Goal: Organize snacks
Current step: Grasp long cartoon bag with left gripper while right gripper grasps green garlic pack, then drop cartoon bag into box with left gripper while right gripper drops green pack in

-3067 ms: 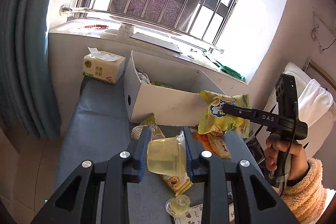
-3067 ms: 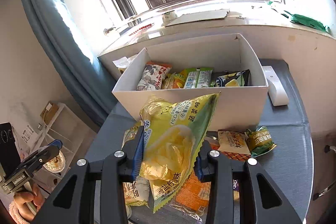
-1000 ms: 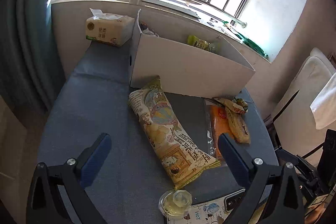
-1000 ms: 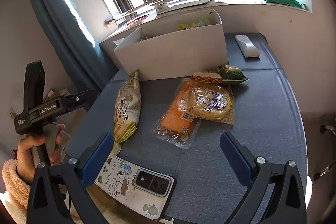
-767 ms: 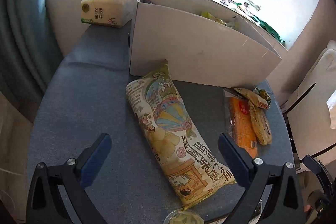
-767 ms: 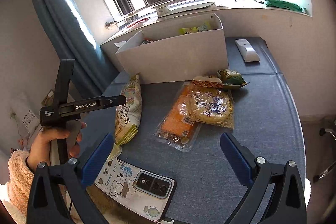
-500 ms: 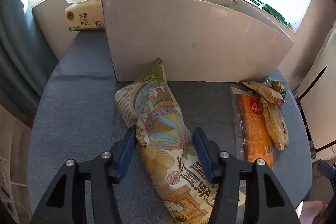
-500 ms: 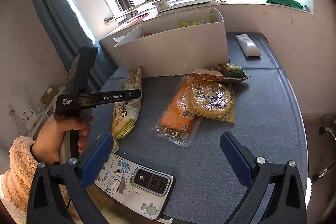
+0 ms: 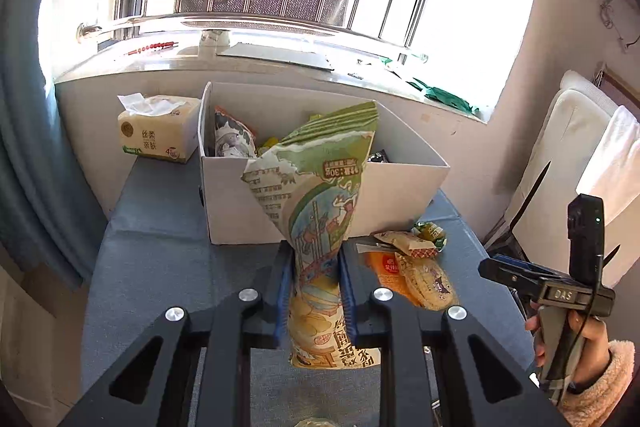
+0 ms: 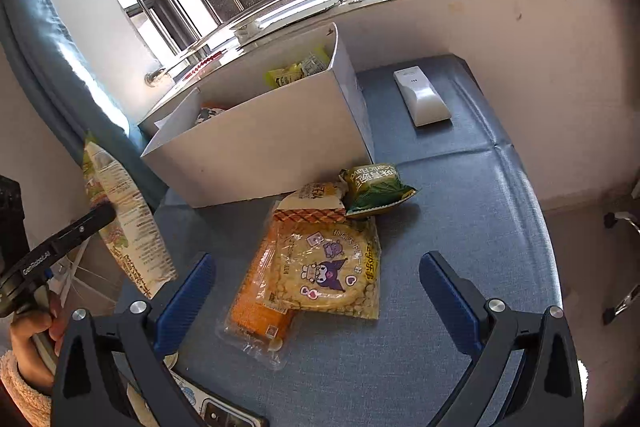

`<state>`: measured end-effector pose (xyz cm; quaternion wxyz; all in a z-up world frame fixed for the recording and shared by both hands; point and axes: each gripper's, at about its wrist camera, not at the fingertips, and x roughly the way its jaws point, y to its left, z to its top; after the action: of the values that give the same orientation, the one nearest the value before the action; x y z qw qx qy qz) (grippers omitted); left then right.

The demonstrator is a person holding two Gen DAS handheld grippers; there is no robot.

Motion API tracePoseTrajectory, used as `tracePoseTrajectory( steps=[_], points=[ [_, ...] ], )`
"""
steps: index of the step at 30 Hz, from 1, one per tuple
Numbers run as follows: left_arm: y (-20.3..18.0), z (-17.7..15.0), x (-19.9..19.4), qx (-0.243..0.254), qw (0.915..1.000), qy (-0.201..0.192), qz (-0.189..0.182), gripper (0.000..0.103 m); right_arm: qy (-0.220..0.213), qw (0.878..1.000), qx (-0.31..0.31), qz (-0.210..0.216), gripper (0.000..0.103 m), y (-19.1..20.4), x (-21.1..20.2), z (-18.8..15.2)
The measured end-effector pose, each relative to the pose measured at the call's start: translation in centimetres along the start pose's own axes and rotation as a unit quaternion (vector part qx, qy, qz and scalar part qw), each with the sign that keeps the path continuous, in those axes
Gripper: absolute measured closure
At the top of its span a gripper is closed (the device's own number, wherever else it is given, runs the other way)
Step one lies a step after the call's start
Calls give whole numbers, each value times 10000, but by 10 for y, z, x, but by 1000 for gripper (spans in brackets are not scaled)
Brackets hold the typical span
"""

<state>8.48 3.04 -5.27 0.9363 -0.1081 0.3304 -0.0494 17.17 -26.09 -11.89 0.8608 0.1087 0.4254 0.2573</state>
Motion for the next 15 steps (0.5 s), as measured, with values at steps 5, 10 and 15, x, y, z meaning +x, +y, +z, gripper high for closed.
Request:
tracePoseTrajectory(
  steps=[5,10,15],
  points=[
    [-2,10,-23,44,9995,-276,-138,81,248,9990,262,-257,0,-27,47,39],
    [6,6,-29,-167,9990,-317,-282,81,669,9969,80,-399,0,-34,85,49],
    [11,3,-27,-215,9989,-292,-285,81,690,9957,71,-608,49,-35,87,47]
  ],
)
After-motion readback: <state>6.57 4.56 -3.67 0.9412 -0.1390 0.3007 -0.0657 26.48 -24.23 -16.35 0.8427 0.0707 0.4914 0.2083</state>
